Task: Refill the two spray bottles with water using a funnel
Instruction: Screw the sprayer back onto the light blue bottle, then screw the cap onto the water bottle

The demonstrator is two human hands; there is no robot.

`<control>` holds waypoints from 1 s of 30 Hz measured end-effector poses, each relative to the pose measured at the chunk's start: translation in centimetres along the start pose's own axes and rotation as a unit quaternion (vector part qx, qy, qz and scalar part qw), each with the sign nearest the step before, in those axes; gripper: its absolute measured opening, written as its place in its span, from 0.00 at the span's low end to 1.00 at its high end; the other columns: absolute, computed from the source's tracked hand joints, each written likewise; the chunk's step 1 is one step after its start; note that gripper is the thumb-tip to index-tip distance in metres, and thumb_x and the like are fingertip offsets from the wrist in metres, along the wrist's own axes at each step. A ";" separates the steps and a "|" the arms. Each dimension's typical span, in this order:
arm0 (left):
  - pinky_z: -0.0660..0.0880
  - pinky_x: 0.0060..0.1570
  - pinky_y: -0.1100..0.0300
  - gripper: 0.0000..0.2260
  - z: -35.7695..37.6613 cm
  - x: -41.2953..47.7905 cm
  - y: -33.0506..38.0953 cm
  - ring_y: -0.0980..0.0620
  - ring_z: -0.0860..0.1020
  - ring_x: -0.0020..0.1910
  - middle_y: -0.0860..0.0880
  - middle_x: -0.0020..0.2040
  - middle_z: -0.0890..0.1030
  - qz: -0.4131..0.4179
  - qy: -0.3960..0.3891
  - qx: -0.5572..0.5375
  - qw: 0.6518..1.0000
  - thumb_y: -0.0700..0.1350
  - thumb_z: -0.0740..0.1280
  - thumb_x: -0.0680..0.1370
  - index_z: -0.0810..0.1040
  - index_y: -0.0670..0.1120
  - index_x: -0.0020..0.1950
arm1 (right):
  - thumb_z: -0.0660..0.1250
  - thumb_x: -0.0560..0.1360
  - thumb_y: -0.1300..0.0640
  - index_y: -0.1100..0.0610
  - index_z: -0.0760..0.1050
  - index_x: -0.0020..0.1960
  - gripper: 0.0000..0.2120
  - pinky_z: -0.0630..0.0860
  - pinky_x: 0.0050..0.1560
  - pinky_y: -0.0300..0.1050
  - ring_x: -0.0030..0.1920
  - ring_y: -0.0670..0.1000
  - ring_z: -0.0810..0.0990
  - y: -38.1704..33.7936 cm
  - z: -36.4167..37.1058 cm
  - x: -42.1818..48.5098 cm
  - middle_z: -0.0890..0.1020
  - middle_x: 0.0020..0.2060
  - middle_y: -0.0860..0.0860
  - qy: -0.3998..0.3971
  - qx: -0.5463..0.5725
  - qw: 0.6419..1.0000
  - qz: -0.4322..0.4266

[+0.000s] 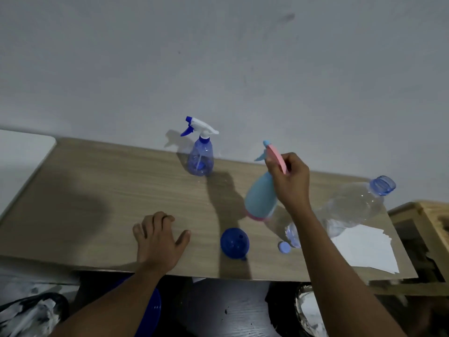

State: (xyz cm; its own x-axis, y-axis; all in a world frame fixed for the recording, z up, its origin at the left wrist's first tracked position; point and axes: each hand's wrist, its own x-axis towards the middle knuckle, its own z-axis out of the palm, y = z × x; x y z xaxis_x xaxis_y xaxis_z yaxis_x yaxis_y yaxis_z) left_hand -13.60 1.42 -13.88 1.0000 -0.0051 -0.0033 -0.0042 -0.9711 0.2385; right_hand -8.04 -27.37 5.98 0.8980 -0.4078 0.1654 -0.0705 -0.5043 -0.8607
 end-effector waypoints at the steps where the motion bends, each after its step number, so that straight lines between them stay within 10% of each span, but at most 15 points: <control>1: 0.57 0.66 0.39 0.25 0.0 0.1 0.0 0.45 0.67 0.62 0.53 0.60 0.69 -0.001 0.001 -0.003 1.000 0.69 0.57 0.74 0.71 0.52 0.61 | 0.72 0.76 0.53 0.54 0.80 0.46 0.05 0.71 0.39 0.32 0.39 0.41 0.77 0.2 0.7 1.2 0.81 0.40 0.47 -0.008 -0.013 1.000 -0.013; 16: 0.56 0.68 0.36 0.27 -0.4 0.4 0.4 0.42 0.65 0.67 0.49 0.65 0.69 -0.019 -0.003 -0.010 1.000 0.67 0.62 0.72 0.71 0.54 0.65 | 0.71 0.76 0.58 0.56 0.83 0.59 0.12 0.68 0.48 0.39 0.50 0.54 0.80 2.1 9.9 10.3 0.83 0.54 0.57 -0.150 -0.149 0.974 -0.082; 25: 0.57 0.67 0.36 0.29 0.1 0.3 0.2 0.42 0.66 0.66 0.49 0.67 0.69 -0.011 0.002 0.007 1.000 0.69 0.61 0.73 0.71 0.56 0.69 | 0.77 0.73 0.55 0.54 0.67 0.75 0.34 0.73 0.56 0.40 0.56 0.49 0.76 2.2 8.7 8.7 0.77 0.62 0.53 -0.097 -0.092 0.989 -0.061; 30: 0.58 0.66 0.37 0.29 0.6 0.4 -0.2 0.43 0.66 0.65 0.49 0.67 0.69 -0.002 -0.001 0.017 1.000 0.70 0.57 0.74 0.70 0.57 0.70 | 0.72 0.76 0.58 0.57 0.74 0.68 0.21 0.77 0.50 0.43 0.51 0.50 0.77 6.5 5.1 0.6 0.77 0.58 0.54 -0.022 -0.093 0.992 -0.078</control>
State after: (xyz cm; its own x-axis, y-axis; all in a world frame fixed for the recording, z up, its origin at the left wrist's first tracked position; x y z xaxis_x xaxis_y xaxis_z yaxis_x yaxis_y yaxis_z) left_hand -13.24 1.44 -14.46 1.0000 -0.0021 -0.0068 -0.0007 -0.9788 0.2046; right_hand -5.79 -27.02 -1.95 0.9220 -0.2824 0.2649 -0.0044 -0.6917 -0.7221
